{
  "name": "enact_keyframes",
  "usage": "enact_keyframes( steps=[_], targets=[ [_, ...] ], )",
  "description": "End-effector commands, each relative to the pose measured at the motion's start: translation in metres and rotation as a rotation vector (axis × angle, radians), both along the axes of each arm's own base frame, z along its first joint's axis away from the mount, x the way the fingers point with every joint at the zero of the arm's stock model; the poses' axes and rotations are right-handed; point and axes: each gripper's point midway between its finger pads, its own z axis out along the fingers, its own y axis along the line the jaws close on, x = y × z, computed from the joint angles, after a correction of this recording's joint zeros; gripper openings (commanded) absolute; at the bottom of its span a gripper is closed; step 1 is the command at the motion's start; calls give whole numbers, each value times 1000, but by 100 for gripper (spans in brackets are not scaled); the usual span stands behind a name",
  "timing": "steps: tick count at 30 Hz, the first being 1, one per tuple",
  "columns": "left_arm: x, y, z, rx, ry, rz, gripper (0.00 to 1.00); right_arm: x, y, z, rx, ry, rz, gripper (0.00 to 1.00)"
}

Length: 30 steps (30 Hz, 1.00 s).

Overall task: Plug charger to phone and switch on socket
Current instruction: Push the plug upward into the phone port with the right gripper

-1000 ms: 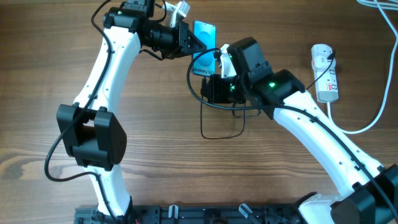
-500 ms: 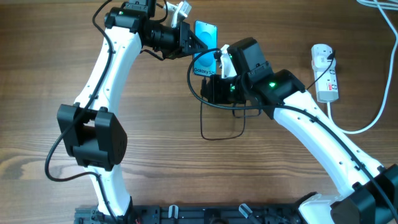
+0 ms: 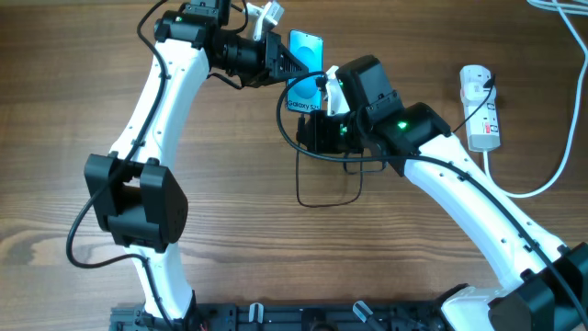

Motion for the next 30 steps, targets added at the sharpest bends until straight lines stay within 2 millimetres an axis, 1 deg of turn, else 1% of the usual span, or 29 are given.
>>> enact_keyframes(
  steps=[1, 6, 8, 14, 30],
  targets=[
    [5, 2, -6, 45, -35, 4, 4, -1, 3, 13, 31, -11, 8, 4],
    [4, 1, -6, 40, -34, 2, 4, -1, 3, 13, 31, -12, 8, 4],
    [2, -2, -1, 7, -28, -13, 4, -1, 3, 13, 31, -12, 8, 4],
    [-1, -4, 4, -23, -23, -27, 4, -1, 3, 13, 30, -11, 8, 4],
    [0, -4, 2, -12, -28, -24, 4, 1, 5, 15, 39, -21, 3, 4]
  ],
)
